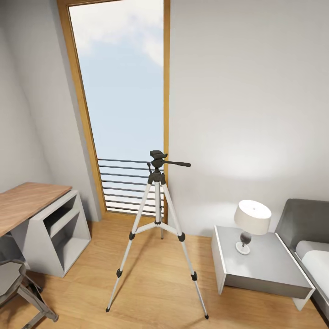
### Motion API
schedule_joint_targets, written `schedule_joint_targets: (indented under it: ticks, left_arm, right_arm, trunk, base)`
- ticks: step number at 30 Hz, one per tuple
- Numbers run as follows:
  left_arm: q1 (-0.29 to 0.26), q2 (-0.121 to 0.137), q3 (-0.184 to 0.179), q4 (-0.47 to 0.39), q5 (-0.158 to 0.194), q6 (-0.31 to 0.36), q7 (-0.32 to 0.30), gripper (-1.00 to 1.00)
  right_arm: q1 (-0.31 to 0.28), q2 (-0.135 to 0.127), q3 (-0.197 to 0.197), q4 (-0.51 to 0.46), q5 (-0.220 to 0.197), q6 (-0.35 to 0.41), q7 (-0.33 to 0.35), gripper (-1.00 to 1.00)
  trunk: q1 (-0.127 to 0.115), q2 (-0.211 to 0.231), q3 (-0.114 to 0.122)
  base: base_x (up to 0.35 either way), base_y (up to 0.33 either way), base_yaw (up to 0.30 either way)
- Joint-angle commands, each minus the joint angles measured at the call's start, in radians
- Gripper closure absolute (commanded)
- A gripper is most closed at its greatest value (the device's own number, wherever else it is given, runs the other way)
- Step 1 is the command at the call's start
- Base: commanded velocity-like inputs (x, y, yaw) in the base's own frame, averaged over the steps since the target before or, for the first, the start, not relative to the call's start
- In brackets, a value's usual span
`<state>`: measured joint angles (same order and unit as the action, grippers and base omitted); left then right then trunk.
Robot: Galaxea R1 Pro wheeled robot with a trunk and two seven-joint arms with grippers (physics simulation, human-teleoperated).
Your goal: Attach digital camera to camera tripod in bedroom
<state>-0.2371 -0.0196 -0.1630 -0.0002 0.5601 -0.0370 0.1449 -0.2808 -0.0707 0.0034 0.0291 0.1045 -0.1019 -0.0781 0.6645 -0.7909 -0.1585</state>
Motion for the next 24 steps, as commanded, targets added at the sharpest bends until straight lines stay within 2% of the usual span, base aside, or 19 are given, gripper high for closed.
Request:
schedule_joint_targets:
  ticks: [1, 24]
  left_arm:
    - [-0.001, 0.000, -0.009, 0.000, 0.007, -0.003, 0.002, 1.00]
    - [-0.001, 0.001, -0.009, 0.000, 0.006, -0.003, 0.001, 1.00]
  right_arm:
    - [-0.001, 0.000, 0.000, 0.003, 0.011, -0.005, -0.005, -1.00]
    - [-0.001, -0.001, 0.000, 0.003, 0.010, -0.005, -0.008, -1.00]
  trunk:
    - [0.000, -0.001, -0.001]
    - [0.000, -0.001, -0.001]
  base:
    - [0.041, -0.032, 0.000]
    - [0.224, -0.173, 0.000]
